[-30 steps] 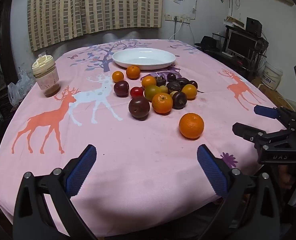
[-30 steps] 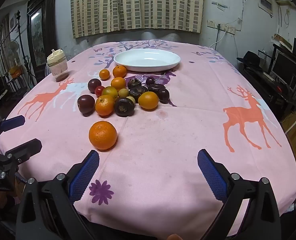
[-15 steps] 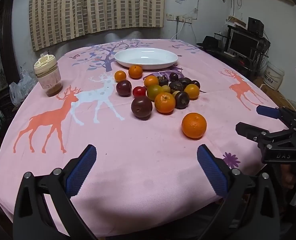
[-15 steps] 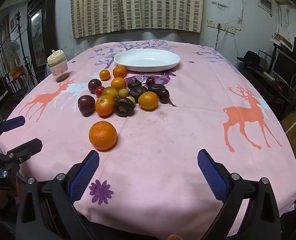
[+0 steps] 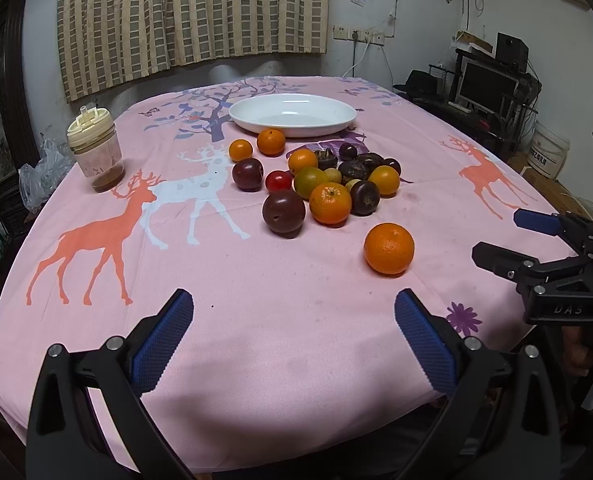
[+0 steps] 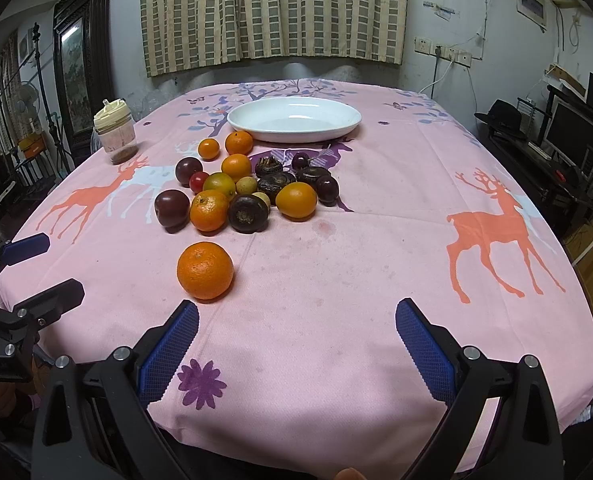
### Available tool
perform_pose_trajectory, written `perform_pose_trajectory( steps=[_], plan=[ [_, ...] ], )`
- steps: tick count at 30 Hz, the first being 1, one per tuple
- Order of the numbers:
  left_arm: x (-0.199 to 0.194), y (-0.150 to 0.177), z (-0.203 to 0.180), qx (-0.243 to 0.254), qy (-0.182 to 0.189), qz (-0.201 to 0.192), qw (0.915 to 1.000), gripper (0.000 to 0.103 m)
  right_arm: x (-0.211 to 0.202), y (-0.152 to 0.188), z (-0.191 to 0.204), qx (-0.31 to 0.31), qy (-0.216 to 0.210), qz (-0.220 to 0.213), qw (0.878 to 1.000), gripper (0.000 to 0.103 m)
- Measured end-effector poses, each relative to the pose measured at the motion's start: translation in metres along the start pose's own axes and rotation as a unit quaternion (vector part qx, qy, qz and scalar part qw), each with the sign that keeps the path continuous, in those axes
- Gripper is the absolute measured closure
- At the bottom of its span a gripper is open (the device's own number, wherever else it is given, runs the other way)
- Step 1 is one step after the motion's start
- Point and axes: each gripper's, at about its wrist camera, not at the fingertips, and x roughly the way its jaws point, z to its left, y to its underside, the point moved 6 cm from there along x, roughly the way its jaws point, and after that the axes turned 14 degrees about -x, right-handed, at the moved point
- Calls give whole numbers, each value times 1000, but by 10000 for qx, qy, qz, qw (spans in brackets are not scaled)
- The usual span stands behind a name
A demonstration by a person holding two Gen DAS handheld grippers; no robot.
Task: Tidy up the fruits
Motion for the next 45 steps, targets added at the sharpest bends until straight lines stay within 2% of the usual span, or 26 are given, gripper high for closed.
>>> perform_pose_trajectory(
  steps=[45],
  plan=[
    [2,5,2,1,-8,49,10000,4,1,0,0,11,-18,11,10000,4]
  ],
)
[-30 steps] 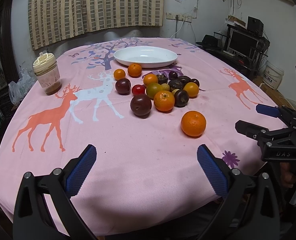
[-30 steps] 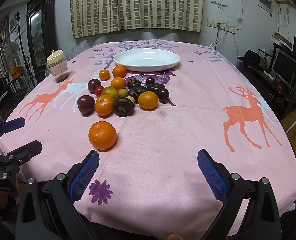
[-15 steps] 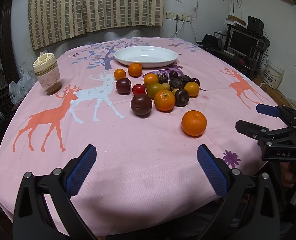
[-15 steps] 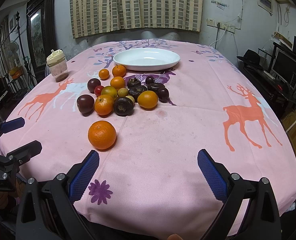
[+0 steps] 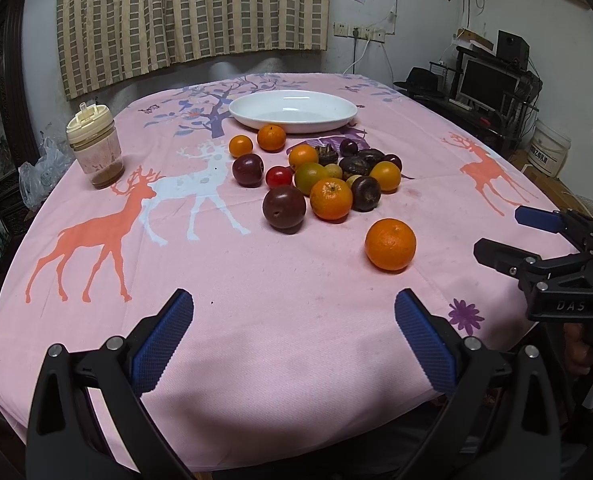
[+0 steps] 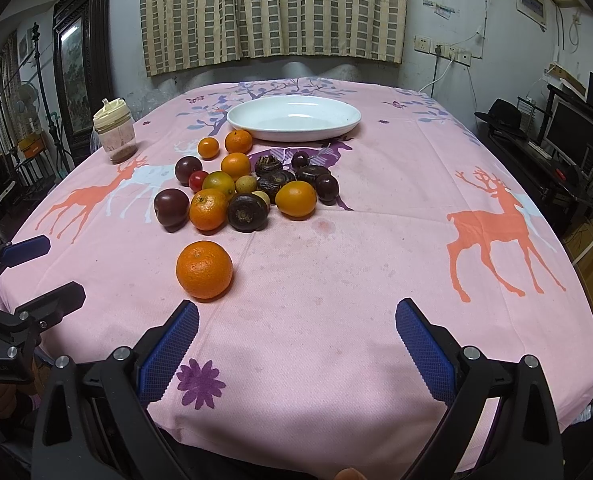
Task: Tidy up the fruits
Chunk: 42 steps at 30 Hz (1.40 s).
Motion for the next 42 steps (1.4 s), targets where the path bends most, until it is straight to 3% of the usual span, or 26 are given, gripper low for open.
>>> perform_pose_trajectory(
  steps=[20,25,29,32,37,40,42],
  plan=[
    [13,6,7,-49,-48,201,9998,4,14,5,5,8,-68,80,9999,4],
    [23,6,21,-209,-46,281,9994,4,21,2,17,67,-559,-193,9982,4],
    [35,4,35,-402,-18,395,9984,4,34,-2,32,-130,-689,-199,9973,4],
    [44,0,43,-461,32,514,9976,4,44,-9,40,-240,-856,-180,9959,10],
    [54,-15,51,-447,143,494,9977,4,67,-19,52,-477,-939,82,9944,11],
    [59,-26,51,-343,217,483,9980,4,78,-22,57,-577,-995,251,9930,18],
    [64,-34,49,-267,306,535,9977,4,79,-23,60,-653,-1032,281,9921,29]
  ],
)
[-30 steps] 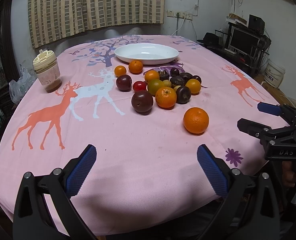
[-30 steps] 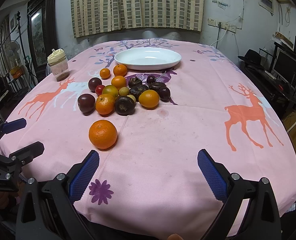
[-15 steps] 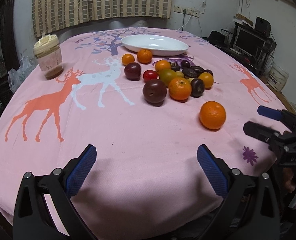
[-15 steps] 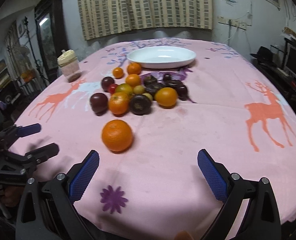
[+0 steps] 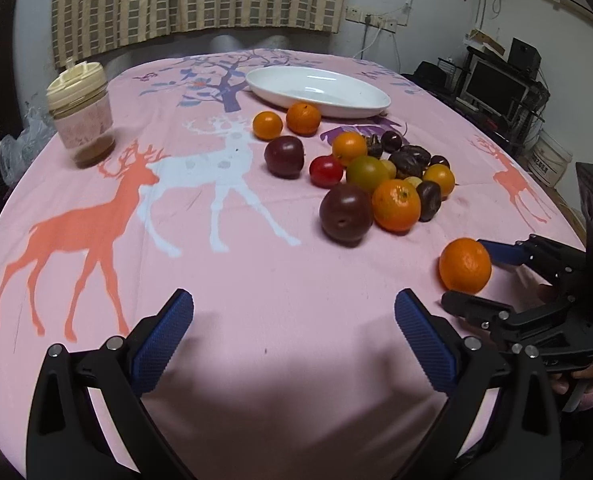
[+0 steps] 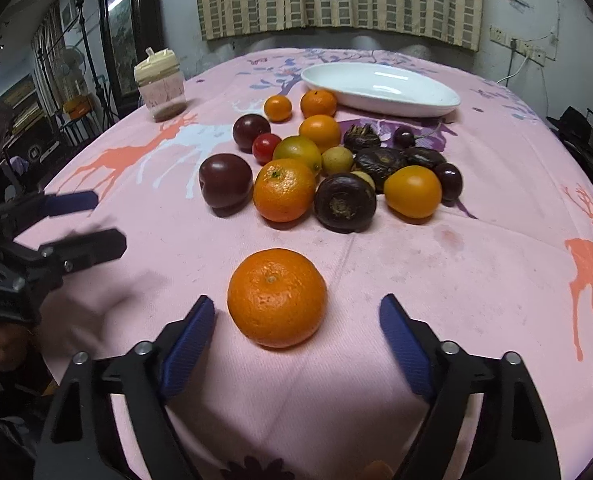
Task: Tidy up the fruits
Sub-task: 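Grasp a dark red plum with the left tool while the right tool grasps a mandarin orange, then carry the plum and orange onto the white plate and open both tools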
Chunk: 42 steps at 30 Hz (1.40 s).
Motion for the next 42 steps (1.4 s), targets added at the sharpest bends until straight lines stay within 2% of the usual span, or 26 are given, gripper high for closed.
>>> perform_pose_trajectory(
  steps=[3,5,8,10,15,18,21,23,24,25,30,33,36,39,42],
  plan=[
    [10,-11,-6,160,183,158,9996,4,1,-1,1,-119,-68,3,9999,52],
    [19,-19,-15,367,256,237,9987,4,0,-2,2,-85,-236,-2,9997,58],
    [30,-29,-29,744,369,332,9960,8,-3,-3,-4,28,-256,-53,9997,58],
    [37,-35,-38,955,463,374,9937,21,-4,-2,-10,221,-391,-89,9990,58],
    [58,-42,-47,1301,428,479,9894,35,-7,0,-23,447,-495,-132,9977,58],
    [67,-42,-50,1416,518,606,9867,41,-8,0,-31,551,-551,-140,9969,58],
    [72,-42,-52,1476,600,686,9848,42,-8,-1,-37,601,-592,-155,9963,58],
    [77,-40,-53,1491,645,806,9834,50,-7,-3,-40,584,-565,-150,9966,58],
    [79,-38,-52,1474,691,905,9825,61,-7,-5,-43,564,-562,-150,9967,58],
    [81,-37,-52,1447,760,979,9817,63,-7,-7,-44,559,-570,-154,9967,58],
    [77,-42,-50,1381,838,994,9818,64,-9,-25,-59,524,-622,-247,9964,58],
    [68,-66,-49,1294,919,802,9841,64,-11,-53,-77,504,-563,-471,9960,58],
    [68,-109,-53,1122,956,526,9877,64,1,-91,-107,493,-283,-738,9957,58],
    [90,-160,-62,885,943,334,9910,64,32,-131,-143,614,-41,-764,9952,58],
    [129,-208,-68,649,807,326,9941,64,79,-164,-175,633,224,-511,9964,58]
  ],
)
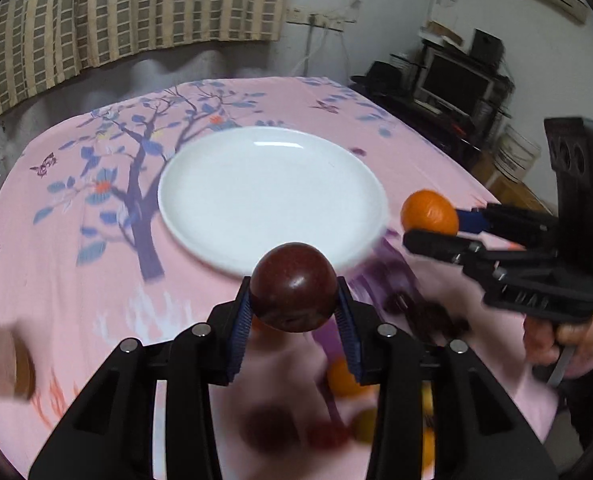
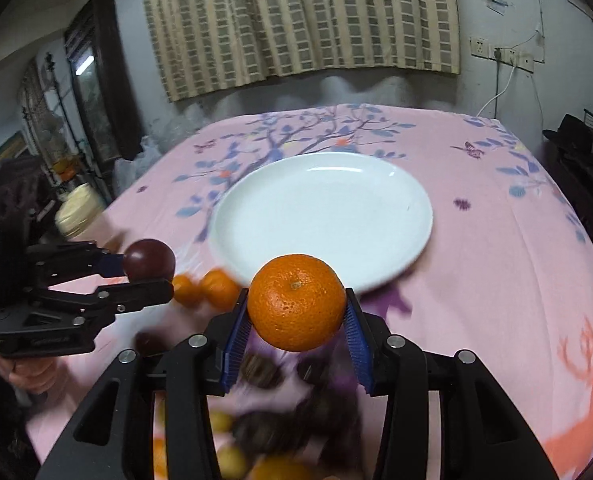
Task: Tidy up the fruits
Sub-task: 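Carry the plum and orange onto the white plate and open both tools, then grasp another dark plum with the left tool while the right tool grasps another orange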
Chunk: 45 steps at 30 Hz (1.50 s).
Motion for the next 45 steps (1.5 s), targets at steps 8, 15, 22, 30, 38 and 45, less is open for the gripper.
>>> perform_pose_trajectory(
  steps=[8,15,22,30,38,45],
  plan=[
    [93,-55,24,-457,-544,545,9960,64,95,-18,-27,237,62,923,9954,57],
    [90,-57,32,-526,-815,285,9949,23,72,-21,-22,148,147,668,9975,39],
    [14,-22,39,-629,-759,-303,9947,7,-15,1,27,-117,-375,-173,9991,30],
    [-27,50,65,-658,-968,-456,9921,6,-63,59,136,-1749,-1028,-222,9790,27],
    [-29,70,92,-1050,-1145,-286,9874,6,-73,89,168,-2404,-1067,44,9648,34],
    [-36,67,89,-995,-1197,-370,9871,6,-61,107,175,-2758,-602,422,9584,43]
  ],
)
